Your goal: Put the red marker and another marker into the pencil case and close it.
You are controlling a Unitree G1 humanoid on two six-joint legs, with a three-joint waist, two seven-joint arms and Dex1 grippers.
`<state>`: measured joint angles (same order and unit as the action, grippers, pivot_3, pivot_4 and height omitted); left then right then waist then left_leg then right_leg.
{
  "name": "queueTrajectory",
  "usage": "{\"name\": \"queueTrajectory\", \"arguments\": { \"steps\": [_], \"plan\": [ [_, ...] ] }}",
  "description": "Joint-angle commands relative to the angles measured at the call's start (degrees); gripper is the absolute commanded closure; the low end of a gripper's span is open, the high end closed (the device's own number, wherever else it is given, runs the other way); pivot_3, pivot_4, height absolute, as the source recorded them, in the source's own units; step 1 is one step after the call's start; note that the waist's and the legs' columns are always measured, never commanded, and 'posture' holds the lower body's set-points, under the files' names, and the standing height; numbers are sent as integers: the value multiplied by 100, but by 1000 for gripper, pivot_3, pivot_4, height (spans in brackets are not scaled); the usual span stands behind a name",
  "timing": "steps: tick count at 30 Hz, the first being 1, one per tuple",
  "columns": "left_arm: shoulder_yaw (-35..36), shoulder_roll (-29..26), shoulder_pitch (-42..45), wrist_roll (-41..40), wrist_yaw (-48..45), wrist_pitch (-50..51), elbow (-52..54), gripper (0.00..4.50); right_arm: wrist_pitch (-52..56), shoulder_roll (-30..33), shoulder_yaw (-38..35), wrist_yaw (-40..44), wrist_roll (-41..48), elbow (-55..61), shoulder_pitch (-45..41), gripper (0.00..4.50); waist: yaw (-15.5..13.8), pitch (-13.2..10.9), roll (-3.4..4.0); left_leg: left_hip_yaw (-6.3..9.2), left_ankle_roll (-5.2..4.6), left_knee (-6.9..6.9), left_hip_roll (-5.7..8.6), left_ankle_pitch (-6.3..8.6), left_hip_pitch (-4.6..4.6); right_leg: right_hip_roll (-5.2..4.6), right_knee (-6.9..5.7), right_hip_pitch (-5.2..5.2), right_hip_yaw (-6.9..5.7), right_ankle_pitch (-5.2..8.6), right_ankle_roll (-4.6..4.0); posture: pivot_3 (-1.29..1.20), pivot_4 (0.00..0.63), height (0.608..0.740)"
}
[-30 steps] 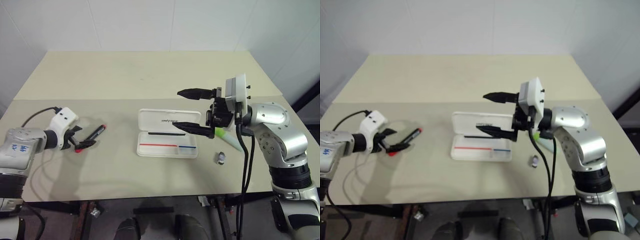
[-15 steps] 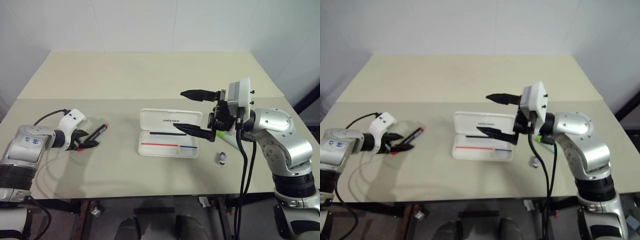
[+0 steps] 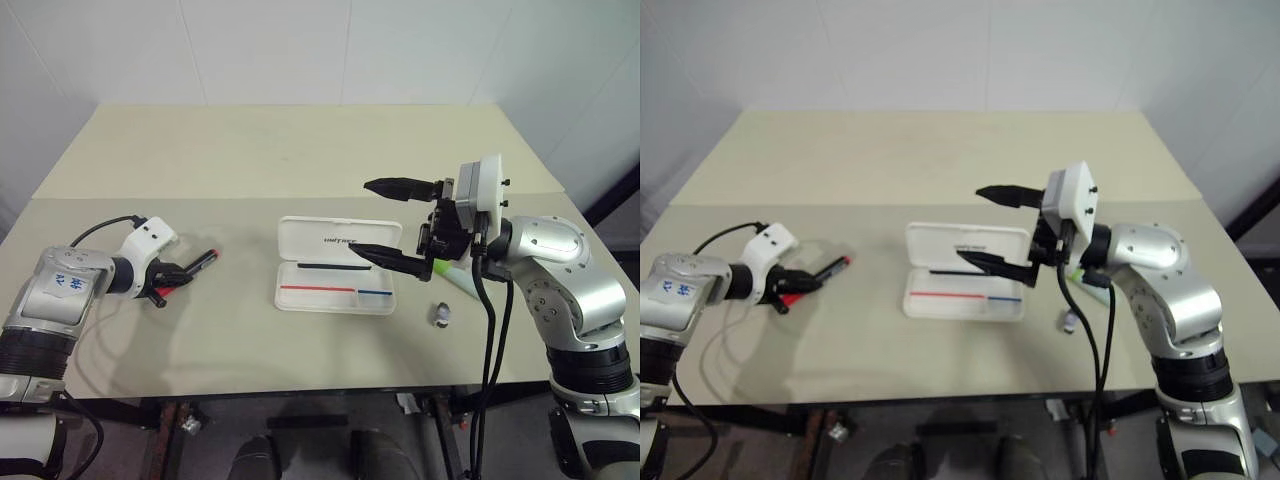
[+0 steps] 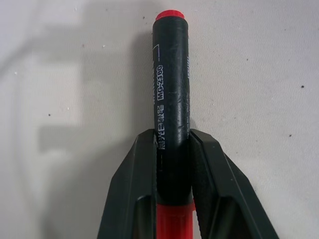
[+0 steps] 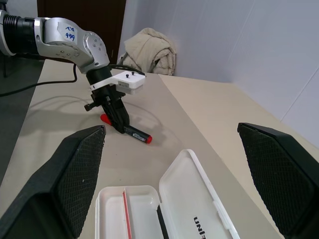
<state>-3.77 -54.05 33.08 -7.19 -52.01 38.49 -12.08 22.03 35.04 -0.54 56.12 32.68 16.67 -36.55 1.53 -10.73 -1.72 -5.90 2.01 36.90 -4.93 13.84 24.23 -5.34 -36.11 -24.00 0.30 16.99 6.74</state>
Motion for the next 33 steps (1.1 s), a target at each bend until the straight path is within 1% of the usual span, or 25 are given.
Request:
{"name": "queueTrajectory", "arguments": {
  "steps": [1,3,7,9,10,15,19,22,26,31,33],
  "plan": [
    [163,-158,35,-102,-333,-473,536,3941,-266,68,-173,79,-85,-124,-148,0,-3,0,0,-1,-2,0,0,1,1,-1,4,0,0,0,0,0,150,740],
    [283,-211,9,-193,-522,-702,645,3941,-366,61,-160,121,-149,-244,-173,0,-4,0,0,-2,-3,-2,0,4,3,0,9,0,0,0,0,0,150,740],
    [239,-520,-234,-359,-1298,-1228,1072,3941,-559,122,-157,264,-283,-527,-150,0,21,0,0,-8,-3,-5,0,10,4,1,17,-2,3,1,1,0,150,740],
    [215,-541,-257,-420,-1530,-1445,1205,3941,-654,181,-181,349,-340,-647,-102,0,6,-1,1,-15,-4,-6,0,12,4,0,18,-2,7,2,1,0,150,740],
    [165,-468,-184,-459,-1617,-1523,1288,3941,-690,277,-251,413,-361,-701,-31,0,5,-1,1,-15,-4,-6,-1,12,4,1,19,-2,7,3,1,0,150,740],
    [-174,56,284,-472,-1741,-1556,1425,3941,-1040,821,-428,816,-527,-775,403,0,-128,-1,2,-14,-13,10,2,17,4,0,22,6,7,2,2,0,150,740],
    [-554,597,773,-344,-1756,-1611,1244,3941,-893,1211,-722,984,-391,-514,872,0,-154,-1,2,-13,-14,20,3,18,2,1,21,13,9,-2,9,0,150,740],
    [-764,945,1047,-259,-1755,-1719,1020,3941,-841,1379,-923,979,-373,-447,1136,0,-154,-2,2,-12,-14,21,3,17,2,2,22,15,9,-3,12,0,150,740],
    [-1028,1380,1355,-85,-1759,-1959,634,3941,-842,1483,-1113,872,-408,-431,1369,0,-137,-1,2,-12,-12,24,3,16,-1,4,21,17,10,-5,16,0,150,740],
    [-1484,2082,1855,390,-1553,-2232,-132,3941,-772,1446,-1322,583,-391,-103,1768,0,-167,-2,2,-6,-11,30,4,14,-3,4,21,22,9,-7,19,0,150,740],
    [-1536,2230,1937,503,-1486,-2290,-316,3941,-748,1433,-1341,488,-382,-4,1830,0,-166,-2,1,-4,-12,33,6,14,-1,3,25,24,10,-8,22,0,150,740]
  ]
}}
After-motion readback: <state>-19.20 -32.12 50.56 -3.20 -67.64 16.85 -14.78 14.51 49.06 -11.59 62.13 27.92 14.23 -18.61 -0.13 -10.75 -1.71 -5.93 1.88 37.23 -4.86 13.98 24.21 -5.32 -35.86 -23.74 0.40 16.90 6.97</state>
